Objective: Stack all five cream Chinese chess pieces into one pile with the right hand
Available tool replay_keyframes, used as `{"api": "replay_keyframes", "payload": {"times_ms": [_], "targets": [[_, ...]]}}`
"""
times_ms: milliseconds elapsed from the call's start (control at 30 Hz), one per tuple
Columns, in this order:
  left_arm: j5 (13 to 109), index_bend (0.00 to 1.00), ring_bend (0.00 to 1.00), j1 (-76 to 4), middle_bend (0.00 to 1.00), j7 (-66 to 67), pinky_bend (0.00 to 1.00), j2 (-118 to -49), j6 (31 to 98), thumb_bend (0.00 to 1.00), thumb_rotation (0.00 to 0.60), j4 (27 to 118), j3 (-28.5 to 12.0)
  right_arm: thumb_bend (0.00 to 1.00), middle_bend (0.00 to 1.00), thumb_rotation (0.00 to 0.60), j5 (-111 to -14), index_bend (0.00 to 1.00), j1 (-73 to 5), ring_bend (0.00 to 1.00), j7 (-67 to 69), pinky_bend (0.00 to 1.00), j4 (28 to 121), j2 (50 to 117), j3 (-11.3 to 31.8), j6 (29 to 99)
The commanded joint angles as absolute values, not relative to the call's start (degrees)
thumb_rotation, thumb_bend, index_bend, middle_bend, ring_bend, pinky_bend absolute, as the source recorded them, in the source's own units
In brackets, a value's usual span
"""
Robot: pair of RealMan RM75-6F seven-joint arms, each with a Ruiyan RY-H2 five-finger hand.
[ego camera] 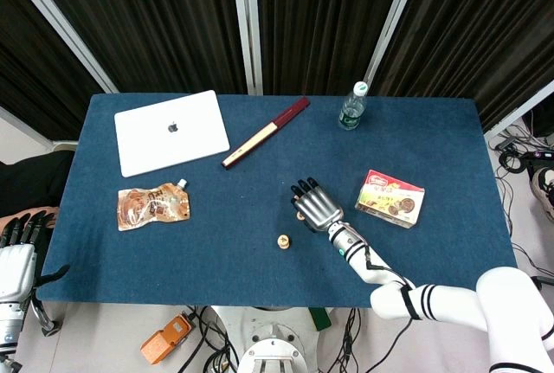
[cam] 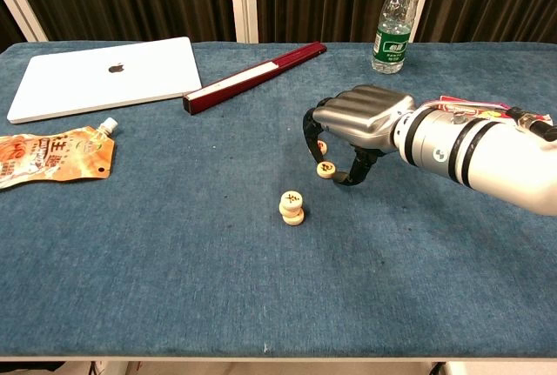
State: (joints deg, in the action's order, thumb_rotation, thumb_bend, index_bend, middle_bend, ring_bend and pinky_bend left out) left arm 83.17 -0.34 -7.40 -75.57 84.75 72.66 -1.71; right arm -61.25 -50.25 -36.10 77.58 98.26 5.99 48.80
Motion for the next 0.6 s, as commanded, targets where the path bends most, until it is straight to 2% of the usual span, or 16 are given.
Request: {"api": "replay_keyframes", "payload": {"times_ms": [33, 433, 600], "targets": [[83.2, 0.12, 0.05, -0.3, 0.09, -7.4, 0.00, -75.5, 84.8, 0.00, 0.600, 72.6, -1.7, 0.53, 0.24, 0.600, -61.9, 0.56, -50.1, 0.19, -35.5, 0.20, 77.8, 98.0, 5.9, 49.2], [83.6, 0.12, 0.05, -0.2, 0.09, -7.3, 0.00, -75.2, 85.5, 0.00, 0.600, 73.1, -1.8, 0.54, 0.24, 0.600, -70.4, 0.57, -48.9, 0.19, -33.3, 0.20, 91.3, 91.4, 4.3, 52.8], [83.5, 0.12, 0.05, 0.0, 0.09, -7.3, 0.00, -75.2, 85.6, 0.00, 0.600, 73.3, -1.7, 0.54, 0.24, 0.600, -70.8, 0.56, -49.3, 0.19, -35.6, 0.20, 92.9, 91.5, 3.1, 51.8]]}}
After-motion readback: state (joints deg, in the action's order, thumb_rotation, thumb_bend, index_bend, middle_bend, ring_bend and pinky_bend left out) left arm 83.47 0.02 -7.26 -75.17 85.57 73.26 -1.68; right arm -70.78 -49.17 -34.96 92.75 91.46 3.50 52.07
